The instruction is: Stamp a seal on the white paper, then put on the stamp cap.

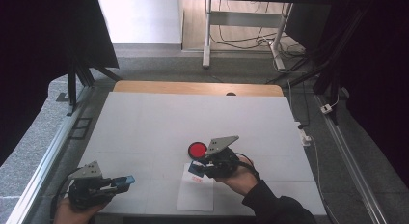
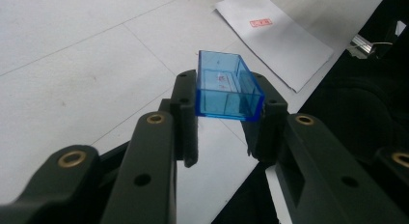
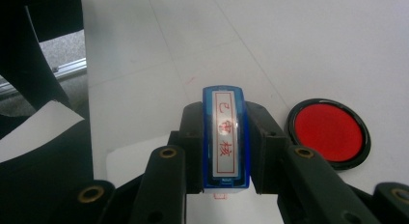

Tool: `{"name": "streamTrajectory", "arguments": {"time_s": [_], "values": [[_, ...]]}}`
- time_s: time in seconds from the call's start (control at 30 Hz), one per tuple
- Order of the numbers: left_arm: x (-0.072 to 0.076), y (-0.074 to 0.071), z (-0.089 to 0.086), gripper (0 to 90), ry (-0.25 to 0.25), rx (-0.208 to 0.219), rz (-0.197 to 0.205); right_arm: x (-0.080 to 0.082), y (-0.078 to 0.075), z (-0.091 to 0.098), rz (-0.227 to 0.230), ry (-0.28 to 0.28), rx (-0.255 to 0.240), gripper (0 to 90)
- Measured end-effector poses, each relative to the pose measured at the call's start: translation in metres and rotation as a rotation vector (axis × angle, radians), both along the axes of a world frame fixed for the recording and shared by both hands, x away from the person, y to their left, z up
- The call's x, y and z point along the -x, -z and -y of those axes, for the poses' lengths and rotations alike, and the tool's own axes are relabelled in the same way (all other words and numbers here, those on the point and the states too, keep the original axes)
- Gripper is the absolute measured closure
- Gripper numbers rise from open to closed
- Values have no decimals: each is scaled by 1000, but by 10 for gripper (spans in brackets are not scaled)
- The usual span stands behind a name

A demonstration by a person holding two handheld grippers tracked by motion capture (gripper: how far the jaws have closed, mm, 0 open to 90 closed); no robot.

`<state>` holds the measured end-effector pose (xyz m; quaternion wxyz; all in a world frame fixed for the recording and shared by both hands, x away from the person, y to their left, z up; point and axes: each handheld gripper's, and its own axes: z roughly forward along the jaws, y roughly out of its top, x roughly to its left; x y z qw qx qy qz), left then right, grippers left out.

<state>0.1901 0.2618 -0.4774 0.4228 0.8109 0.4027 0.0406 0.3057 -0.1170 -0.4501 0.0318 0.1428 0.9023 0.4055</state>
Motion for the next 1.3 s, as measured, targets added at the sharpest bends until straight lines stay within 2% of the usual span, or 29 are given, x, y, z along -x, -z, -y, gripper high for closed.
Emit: {"name": "streamTrajectory", "arguments": {"time_s": [0.6, 0.8, 1.03, 1.13, 1.3], "values": [[0, 0, 0, 683, 1, -3, 0, 5, -34, 11, 28, -8, -133, 710], [0, 0, 1, 683, 3, -4, -3, 5, -39, 15, 29, -7, -154, 710], [-1, 0, 1, 684, 11, -5, -4, 6, -42, 16, 34, -22, -154, 709], [-2, -1, 3, 684, 33, 11, -12, 5, -43, 16, 32, -19, -163, 709], [-5, -7, 12, 684, 77, -26, 15, 6, -43, 16, 31, -24, -163, 710]]}}
